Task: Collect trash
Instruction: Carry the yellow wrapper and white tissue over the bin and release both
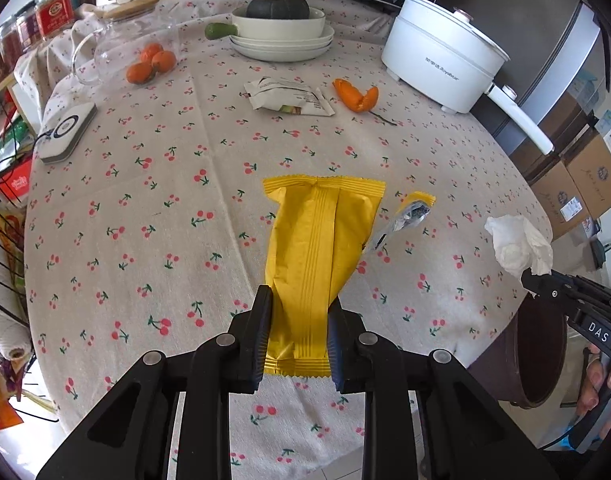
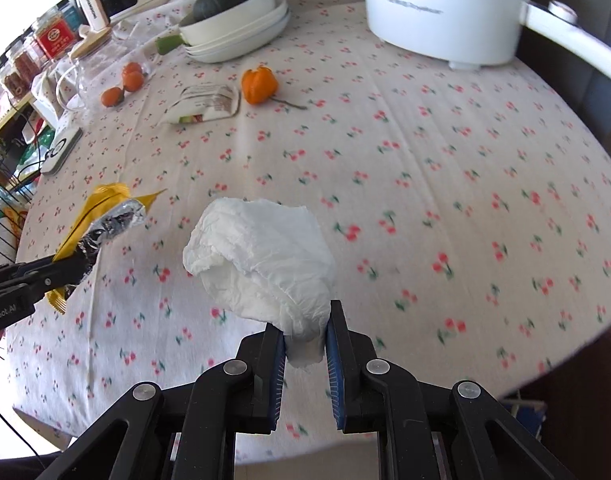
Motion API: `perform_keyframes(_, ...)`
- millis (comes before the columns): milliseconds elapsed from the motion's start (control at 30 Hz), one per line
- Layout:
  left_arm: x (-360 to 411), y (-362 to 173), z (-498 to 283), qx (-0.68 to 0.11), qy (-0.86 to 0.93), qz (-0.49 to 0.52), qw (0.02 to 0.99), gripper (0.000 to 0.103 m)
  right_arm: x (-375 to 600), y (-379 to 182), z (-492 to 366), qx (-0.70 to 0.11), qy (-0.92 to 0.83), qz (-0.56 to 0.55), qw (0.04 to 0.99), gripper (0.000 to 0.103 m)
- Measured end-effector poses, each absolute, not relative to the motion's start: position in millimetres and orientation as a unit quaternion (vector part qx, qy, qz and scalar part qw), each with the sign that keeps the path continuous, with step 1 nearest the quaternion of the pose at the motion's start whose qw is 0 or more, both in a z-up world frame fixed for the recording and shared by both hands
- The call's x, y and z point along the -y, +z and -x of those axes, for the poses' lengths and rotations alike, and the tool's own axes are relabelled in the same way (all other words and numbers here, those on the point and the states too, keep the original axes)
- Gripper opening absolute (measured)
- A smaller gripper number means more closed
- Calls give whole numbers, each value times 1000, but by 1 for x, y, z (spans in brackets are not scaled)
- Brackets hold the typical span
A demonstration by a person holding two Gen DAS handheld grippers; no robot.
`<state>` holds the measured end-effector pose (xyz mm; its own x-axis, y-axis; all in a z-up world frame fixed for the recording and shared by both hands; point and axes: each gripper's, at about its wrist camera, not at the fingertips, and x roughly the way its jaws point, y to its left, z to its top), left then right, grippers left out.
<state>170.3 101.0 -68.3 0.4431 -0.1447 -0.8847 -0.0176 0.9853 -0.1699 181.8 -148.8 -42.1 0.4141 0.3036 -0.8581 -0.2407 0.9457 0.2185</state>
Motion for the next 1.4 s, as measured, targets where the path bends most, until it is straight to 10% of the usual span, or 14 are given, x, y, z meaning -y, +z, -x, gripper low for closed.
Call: perform_keyframes(1400, 158, -74, -124, -534, -265, -31, 802, 26, 371, -72, -64, -560, 17, -155, 814, 18)
